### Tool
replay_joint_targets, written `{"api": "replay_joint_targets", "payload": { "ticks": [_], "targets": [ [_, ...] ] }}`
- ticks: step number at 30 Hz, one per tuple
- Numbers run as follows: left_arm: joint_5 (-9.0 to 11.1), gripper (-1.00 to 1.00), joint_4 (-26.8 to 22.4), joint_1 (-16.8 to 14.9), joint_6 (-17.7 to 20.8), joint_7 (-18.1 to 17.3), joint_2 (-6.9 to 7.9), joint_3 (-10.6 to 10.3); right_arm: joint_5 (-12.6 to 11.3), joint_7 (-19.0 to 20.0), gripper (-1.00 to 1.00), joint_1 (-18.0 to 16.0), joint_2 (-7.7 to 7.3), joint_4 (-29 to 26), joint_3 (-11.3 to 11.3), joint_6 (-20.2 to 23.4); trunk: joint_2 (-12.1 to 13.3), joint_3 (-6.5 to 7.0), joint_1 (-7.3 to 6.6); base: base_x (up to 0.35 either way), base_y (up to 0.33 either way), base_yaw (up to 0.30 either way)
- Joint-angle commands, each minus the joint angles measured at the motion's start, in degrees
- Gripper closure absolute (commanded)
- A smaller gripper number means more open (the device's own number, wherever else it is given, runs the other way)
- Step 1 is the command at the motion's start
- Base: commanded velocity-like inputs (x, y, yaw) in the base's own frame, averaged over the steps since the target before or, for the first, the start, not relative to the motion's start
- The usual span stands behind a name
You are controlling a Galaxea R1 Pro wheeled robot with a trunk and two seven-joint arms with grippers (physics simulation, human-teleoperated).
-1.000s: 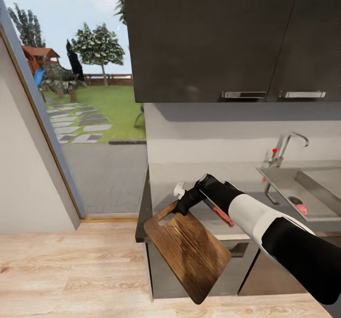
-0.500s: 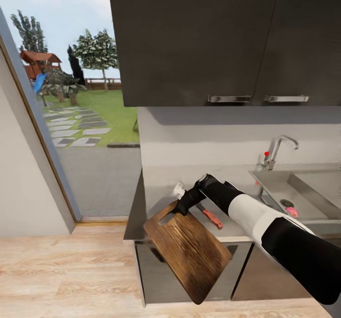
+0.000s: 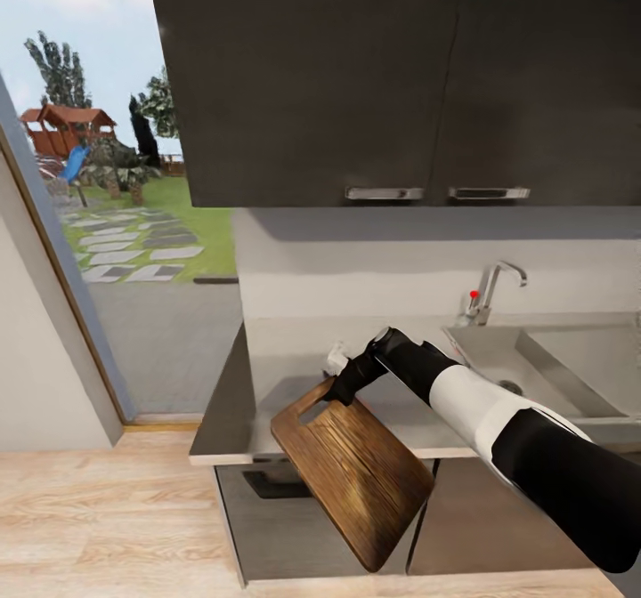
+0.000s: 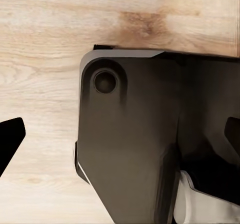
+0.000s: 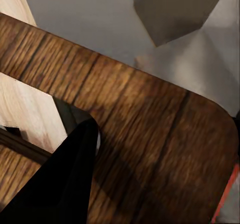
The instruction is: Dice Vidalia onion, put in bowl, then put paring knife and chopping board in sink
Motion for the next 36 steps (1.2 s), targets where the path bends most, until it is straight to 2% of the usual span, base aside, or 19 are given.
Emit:
{"api": "replay_joint_targets", "payload": {
  "ticks": [1, 8, 11, 12, 17, 19, 21, 22, 23, 24, 26, 27, 29, 30, 32, 36],
  "targets": [
    [0.42, -1.0, -0.08, 0.01, -0.1, -0.04, -0.01, 0.04, -0.61, -0.03, 1.0, -0.08, -0.03, -0.04, 0.23, 0.53, -0.12, -0.08, 0.04, 0.0, -0.301, 0.0],
    [0.44, -1.0, -0.08, 0.01, -0.08, -0.02, -0.01, 0.04, -0.59, -0.15, 1.0, -0.08, -0.06, 0.0, 0.08, 0.77, -0.12, -0.02, 0.04, 0.0, -0.301, 0.0],
    [0.45, -1.0, -0.08, 0.01, -0.08, -0.04, 0.01, 0.04, -2.11, -0.21, 1.0, -0.08, -0.11, -0.02, -0.84, 2.6, -0.12, -0.01, 0.04, 0.0, -0.27, 0.0],
    [0.44, -1.0, -0.08, 0.01, -0.08, -0.04, 0.01, 0.04, -3.99, -0.59, 1.0, -0.08, -0.12, -0.05, -2.26, 4.2, -0.12, -0.01, 0.04, 0.0, -0.09, 0.0],
    [0.43, -1.0, -0.08, 0.01, -0.08, -0.04, 0.06, 0.04, -6.07, -4.58, 1.0, -0.11, -0.03, -0.11, -5.69, 5.43, -0.12, -0.01, 0.04, 0.0, -0.036, 0.0],
    [0.43, -1.0, -0.03, 0.01, -0.08, -0.03, 0.07, 0.04, -6.37, -7.6, 1.0, -0.09, -0.05, -0.08, -8.88, 5.62, -0.12, -0.01, 0.04, 0.0, -0.005, 0.0],
    [0.44, -1.0, 0.0, 0.01, -0.08, -0.04, 0.08, 0.04, -6.46, -10.6, 1.0, -0.1, -0.11, -0.02, -13.95, 5.73, -0.12, -0.01, 0.04, 0.0, -0.002, 0.0],
    [0.45, -1.0, 0.0, 0.01, -0.08, -0.04, 0.08, 0.04, -6.46, -12.72, 1.0, -0.09, -0.16, -0.01, -17.33, 6.1, -0.12, -0.01, 0.04, 0.0, -0.001, 0.0],
    [0.45, -1.0, 0.01, 0.01, -0.08, -0.04, 0.08, 0.04, -6.48, -18.63, 1.0, -0.12, -0.16, 0.01, -24.79, 7.86, -0.12, -0.01, 0.04, 0.0, 0.0, 0.0],
    [0.45, -1.0, 0.01, 0.01, -0.08, -0.04, 0.08, 0.04, -6.49, -20.37, 1.0, -0.13, -0.15, 0.02, -26.56, 8.31, -0.12, -0.01, 0.04, 0.0, 0.0, 0.0],
    [0.45, -1.0, 0.01, 0.01, -0.08, -0.04, 0.08, 0.04, -6.59, -27.56, 1.0, -0.1, -0.1, 0.02, -32.18, 9.35, -0.12, -0.01, 0.04, 0.0, 0.0, 0.0],
    [0.45, -1.0, 0.01, 0.01, -0.08, -0.04, 0.08, 0.04, -6.66, -30.93, 1.0, -0.11, -0.08, 0.02, -33.84, 9.6, -0.12, -0.01, 0.04, 0.0, 0.0, 0.0],
    [0.45, -1.0, 0.01, 0.01, -0.08, -0.04, 0.08, 0.04, -6.74, -35.38, 1.0, -0.11, -0.01, -0.02, -35.33, 9.76, -0.12, -0.01, 0.04, 0.0, 0.0, 0.0],
    [0.45, -1.0, 0.01, 0.01, -0.08, -0.04, 0.08, 0.04, -7.75, -42.69, 1.0, -0.15, 0.12, -0.38, -36.96, 9.92, -0.12, -0.01, 0.04, 0.0, 0.0, 0.0],
    [0.45, -1.0, 0.01, 0.01, -0.08, -0.04, 0.08, 0.04, -8.49, -46.87, 1.0, -0.16, 0.22, -0.67, -37.91, 9.97, -0.12, -0.01, 0.04, 0.0, 0.0, 0.0],
    [0.45, -1.0, 0.01, 0.01, -0.08, -0.04, 0.08, 0.04, -11.06, -65.57, 1.0, -0.16, 1.68, -1.59, -43.23, 9.29, -0.12, -0.01, 0.04, 0.0, 0.0, 0.0]
  ]
}}
